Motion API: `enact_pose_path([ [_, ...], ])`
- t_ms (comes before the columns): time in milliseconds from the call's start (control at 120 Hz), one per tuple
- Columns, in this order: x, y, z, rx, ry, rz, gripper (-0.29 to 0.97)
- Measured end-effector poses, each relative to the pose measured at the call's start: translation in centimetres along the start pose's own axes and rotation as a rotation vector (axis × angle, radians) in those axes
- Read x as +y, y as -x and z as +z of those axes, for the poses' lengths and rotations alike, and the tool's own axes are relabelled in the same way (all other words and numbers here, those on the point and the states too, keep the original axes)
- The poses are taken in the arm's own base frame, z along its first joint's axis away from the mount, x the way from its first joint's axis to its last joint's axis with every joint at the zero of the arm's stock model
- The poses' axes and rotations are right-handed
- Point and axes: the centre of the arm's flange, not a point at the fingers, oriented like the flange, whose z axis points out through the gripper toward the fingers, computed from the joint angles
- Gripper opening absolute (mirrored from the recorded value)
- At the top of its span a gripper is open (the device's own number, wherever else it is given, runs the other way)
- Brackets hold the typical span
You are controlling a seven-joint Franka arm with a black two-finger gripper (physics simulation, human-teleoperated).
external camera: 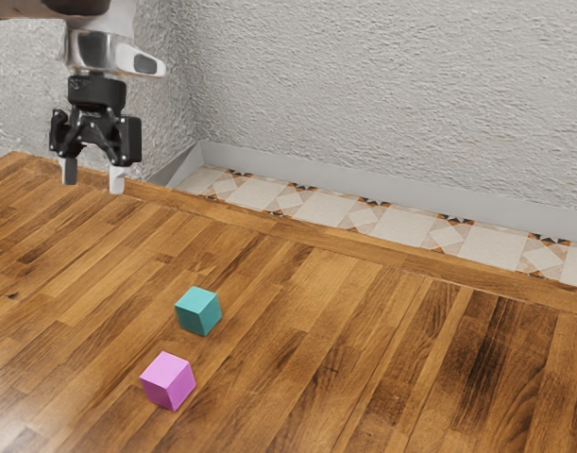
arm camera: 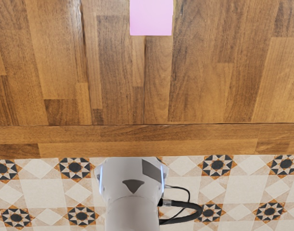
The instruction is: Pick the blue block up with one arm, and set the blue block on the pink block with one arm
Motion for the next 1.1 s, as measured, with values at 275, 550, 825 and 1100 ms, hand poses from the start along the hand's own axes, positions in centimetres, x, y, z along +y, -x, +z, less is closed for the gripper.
enact_pose_path([
  [275,-5.4,-8.2,10.2,0.200,0.010,-0.125,0.68],
  [550,-2.4,-14.6,18.0,0.420,-0.072,-0.029,0.68],
  [825,0.1,-18.9,21.1,0.492,-0.031,0.004,0.68],
  [1100,-0.6,-18.0,23.8,0.490,-0.030,0.006,0.68],
])
